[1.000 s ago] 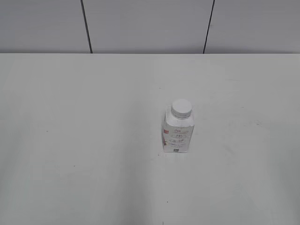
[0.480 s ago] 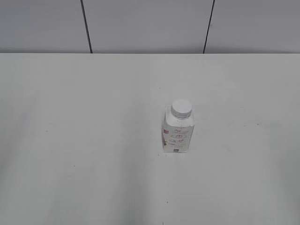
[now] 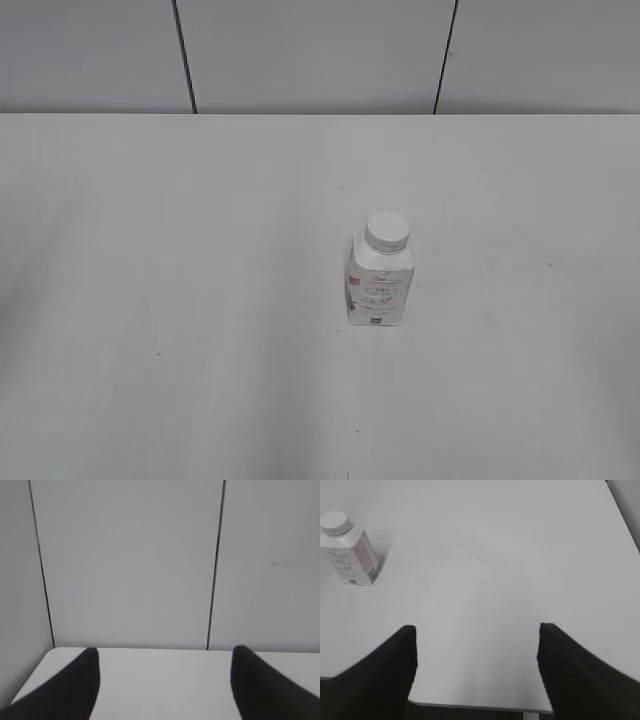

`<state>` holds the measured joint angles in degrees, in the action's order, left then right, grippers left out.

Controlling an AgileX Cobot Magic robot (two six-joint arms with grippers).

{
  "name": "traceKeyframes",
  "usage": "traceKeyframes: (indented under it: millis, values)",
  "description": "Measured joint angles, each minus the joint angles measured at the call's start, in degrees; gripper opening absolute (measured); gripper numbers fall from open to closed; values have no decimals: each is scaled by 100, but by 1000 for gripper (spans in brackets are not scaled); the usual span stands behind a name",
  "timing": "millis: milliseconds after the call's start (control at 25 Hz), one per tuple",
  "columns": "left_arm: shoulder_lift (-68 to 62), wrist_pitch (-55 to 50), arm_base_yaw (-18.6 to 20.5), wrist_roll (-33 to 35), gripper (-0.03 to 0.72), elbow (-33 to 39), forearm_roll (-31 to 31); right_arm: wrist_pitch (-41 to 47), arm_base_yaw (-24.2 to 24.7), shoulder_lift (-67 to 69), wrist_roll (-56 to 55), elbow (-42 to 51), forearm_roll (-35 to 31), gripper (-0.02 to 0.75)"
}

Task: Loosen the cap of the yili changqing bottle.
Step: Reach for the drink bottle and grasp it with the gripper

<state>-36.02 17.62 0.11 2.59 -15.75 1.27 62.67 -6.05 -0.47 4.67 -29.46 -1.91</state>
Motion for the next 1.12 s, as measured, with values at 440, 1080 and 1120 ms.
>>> traceKeyframes:
  millis: [440,1080,1120]
  values:
    - [-2052,1359,0,0,501,0,-127,0,0,0,0,0,0,587]
    - [-4365,3453,0,-604,489,0,-1878,0,0,0,0,0,0,587]
    - [-4564,3634,0,-730,483,0,-2109,0,0,0,0,0,0,587]
